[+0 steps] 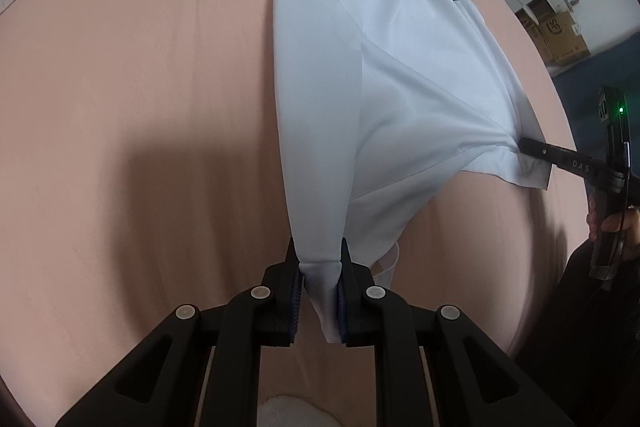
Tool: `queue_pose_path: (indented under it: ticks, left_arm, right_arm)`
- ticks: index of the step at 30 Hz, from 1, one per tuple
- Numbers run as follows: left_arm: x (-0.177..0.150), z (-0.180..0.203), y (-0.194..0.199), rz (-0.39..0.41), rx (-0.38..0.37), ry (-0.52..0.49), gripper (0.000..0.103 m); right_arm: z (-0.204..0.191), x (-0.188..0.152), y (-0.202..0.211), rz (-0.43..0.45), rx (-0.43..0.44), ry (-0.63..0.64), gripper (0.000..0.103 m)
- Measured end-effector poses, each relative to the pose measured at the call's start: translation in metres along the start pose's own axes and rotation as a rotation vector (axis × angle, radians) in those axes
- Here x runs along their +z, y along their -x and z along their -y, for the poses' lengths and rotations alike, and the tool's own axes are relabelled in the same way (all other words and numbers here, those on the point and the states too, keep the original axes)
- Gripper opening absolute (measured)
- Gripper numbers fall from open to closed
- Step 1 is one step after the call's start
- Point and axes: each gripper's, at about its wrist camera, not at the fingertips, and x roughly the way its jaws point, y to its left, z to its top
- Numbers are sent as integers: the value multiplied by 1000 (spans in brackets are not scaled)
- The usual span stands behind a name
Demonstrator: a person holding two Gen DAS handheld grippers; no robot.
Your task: Fold clothes
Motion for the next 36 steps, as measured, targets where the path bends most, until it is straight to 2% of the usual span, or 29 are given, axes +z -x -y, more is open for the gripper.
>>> queue_pose_path:
  ticks: [11, 12, 13, 14, 15, 16, 19, 20, 22, 23, 24, 29, 32, 36]
  left_arm:
    - [22, -6, 1, 35, 25, 21, 13]
    - [24, -6, 1, 35, 32, 17, 13]
    - [27, -6, 0, 35, 40, 13, 13]
    - [29, -6, 0, 35, 48, 10, 13]
    - [32, -7, -1, 36, 52, 9, 14]
    - [35, -7, -1, 38, 57, 10, 15]
    - [44, -10, 3, 41, 86, 12, 18]
    - [48, -10, 4, 42, 96, 13, 24]
    - [55, -11, 11, 58, 121, -2, 42]
    - [58, -12, 14, 72, 139, -8, 63]
    - [63, -14, 18, 90, 148, -2, 74]
    - [92, -35, 30, 144, 148, 73, 75]
    - [94, -43, 26, 136, 153, 96, 75]
    - [90, -30, 18, 142, 136, 109, 75]
  right_arm:
    - [-4, -12, 11, -13, -24, 8, 8]
    - [-5, -13, 11, -17, -26, 8, 12]
    - [-7, -14, 10, -24, -37, 16, 26]
    - [-9, -15, 9, -31, -48, 24, 35]
    - [-11, -17, 8, -38, -59, 33, 53]
    - [-13, -17, 8, -42, -48, 37, 65]
    - [-18, -16, 13, -42, -49, 35, 72]
    - [-18, -14, 16, -38, -62, 31, 73]
    - [-18, -12, 22, -30, -89, 21, 74]
    - [-18, -9, 26, -20, -82, 14, 74]
    - [-17, -5, 30, -10, -74, 6, 74]
    - [-18, 18, 48, 51, -48, -34, 75]
    - [-22, 28, 50, 59, -68, -40, 76]
    - [-34, 42, 52, 62, -58, -35, 76]
